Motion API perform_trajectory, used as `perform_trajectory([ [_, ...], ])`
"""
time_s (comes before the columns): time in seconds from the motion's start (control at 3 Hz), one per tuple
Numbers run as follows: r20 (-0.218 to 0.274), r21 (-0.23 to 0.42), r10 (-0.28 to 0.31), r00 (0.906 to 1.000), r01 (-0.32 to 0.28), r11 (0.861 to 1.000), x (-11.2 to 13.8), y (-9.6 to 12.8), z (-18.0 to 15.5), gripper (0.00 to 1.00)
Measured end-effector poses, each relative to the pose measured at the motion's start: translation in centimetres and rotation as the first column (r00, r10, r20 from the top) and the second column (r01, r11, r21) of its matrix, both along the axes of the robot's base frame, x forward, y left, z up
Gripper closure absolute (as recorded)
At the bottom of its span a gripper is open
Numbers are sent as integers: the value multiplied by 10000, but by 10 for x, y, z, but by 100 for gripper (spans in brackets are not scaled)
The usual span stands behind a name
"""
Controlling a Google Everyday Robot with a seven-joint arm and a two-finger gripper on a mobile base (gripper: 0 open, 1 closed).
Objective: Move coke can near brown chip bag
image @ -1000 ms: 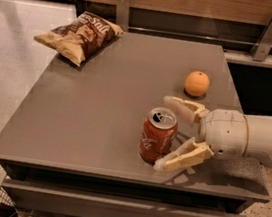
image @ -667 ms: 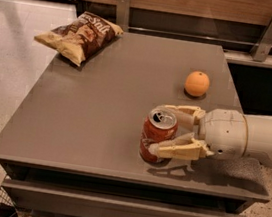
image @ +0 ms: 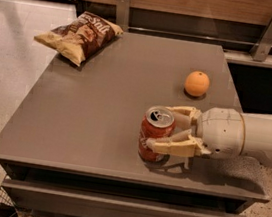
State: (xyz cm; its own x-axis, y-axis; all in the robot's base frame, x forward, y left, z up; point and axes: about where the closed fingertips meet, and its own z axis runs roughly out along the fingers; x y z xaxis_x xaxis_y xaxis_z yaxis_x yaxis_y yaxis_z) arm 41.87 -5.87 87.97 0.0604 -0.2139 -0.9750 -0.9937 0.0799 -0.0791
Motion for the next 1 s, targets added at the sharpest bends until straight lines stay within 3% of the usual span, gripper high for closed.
perform_trajectory([
  [0.33, 9, -6, 26, 10000, -26, 10000, 0, 1, 0, 100],
  [0.67, -74, -178, -137, 9999, 136, 9997, 17, 4, 25, 100],
  [1.0, -134, -622, -458, 9989, 449, 9971, 61, 11, 68, 100],
])
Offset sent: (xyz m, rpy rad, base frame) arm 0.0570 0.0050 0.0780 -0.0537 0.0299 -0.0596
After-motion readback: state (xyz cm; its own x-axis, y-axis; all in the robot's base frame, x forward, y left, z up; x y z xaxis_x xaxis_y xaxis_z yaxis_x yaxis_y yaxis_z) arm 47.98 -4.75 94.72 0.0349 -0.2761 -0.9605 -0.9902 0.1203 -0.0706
